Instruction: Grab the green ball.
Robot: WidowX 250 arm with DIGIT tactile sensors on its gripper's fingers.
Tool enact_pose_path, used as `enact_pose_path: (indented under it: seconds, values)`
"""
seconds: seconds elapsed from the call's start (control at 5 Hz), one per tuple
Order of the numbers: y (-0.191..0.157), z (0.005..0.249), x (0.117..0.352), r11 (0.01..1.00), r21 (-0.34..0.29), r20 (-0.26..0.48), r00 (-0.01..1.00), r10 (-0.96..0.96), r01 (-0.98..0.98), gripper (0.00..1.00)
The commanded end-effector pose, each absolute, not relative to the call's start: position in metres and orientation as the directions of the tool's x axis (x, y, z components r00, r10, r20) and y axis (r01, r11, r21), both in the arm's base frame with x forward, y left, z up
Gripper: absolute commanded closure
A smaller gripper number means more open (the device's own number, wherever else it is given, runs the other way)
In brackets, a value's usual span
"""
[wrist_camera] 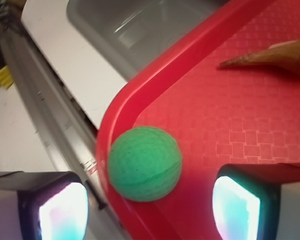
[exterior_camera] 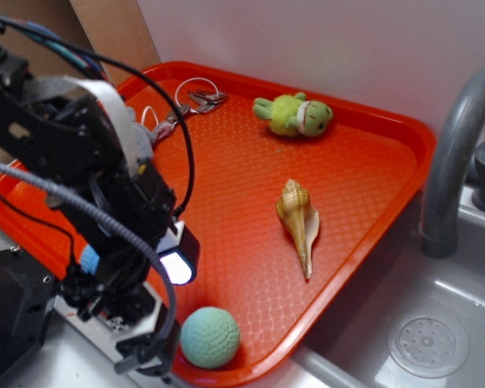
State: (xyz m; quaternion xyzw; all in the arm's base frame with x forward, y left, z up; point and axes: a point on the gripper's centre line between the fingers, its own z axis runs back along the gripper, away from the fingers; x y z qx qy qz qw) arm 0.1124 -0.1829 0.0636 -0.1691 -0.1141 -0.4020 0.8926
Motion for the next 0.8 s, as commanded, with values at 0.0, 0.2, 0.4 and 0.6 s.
enact_pose_path:
  seconds: [0.0, 0.2, 0.4, 0.6]
  values:
    - [-0.2018, 0.0616, 0.096, 0.623, -0.189, 0.429, 0.635, -0.643, 0.759, 0.0]
    - [-0.1997, 0.0605, 0.0955, 0.638, -0.197, 0.436, 0.649, -0.623, 0.745, 0.0]
    - [-0.1997, 0.0605, 0.0955, 0.638, -0.197, 0.436, 0.649, -0.623, 0.745, 0.0]
    - [-0.1997, 0.0605, 0.0955, 0.638, -0.197, 0.436, 0.649, -0.623, 0.745, 0.0]
